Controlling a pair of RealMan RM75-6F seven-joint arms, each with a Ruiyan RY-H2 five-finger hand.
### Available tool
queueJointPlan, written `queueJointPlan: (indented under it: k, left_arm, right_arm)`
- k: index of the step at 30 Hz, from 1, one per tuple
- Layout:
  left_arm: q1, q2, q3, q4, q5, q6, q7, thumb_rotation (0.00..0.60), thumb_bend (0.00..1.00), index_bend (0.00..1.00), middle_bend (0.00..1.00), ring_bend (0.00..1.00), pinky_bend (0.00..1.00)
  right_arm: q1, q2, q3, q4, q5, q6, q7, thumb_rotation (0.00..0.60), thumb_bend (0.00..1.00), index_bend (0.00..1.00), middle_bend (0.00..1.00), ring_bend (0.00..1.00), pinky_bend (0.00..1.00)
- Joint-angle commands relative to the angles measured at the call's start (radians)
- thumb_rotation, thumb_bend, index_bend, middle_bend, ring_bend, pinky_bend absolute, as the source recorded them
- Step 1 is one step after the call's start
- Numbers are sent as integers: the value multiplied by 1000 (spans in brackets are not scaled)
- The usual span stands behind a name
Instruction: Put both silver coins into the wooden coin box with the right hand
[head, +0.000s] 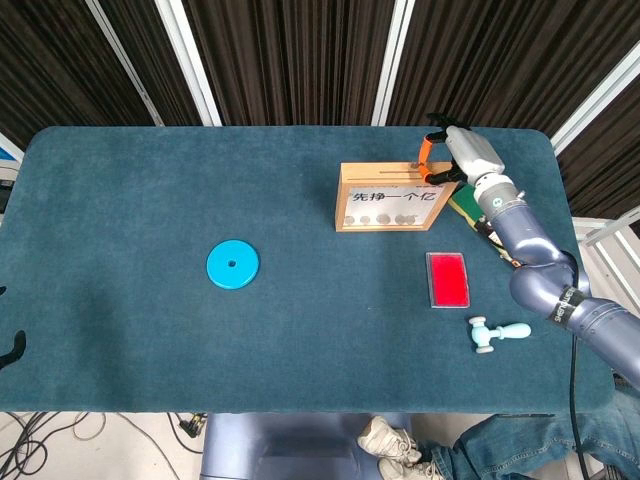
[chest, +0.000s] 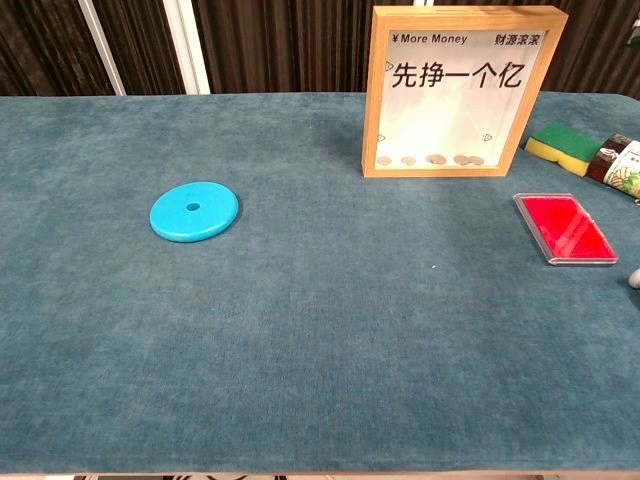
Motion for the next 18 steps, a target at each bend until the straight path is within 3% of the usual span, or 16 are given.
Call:
queueJointPlan:
  k: [1,18]
  left_arm:
    - [0,2,-2,-2,-2,0,-2,600,411,156,0,0,0]
    - [-1,5,-1,-6,-5,0,-4,600,412,155,0,0,0]
  right_arm:
    - [4,-7,-7,8,3,2,1,600,616,911,66,0,0]
    - [16,-21,-32,30,9,3,20,600,616,911,61,0,0]
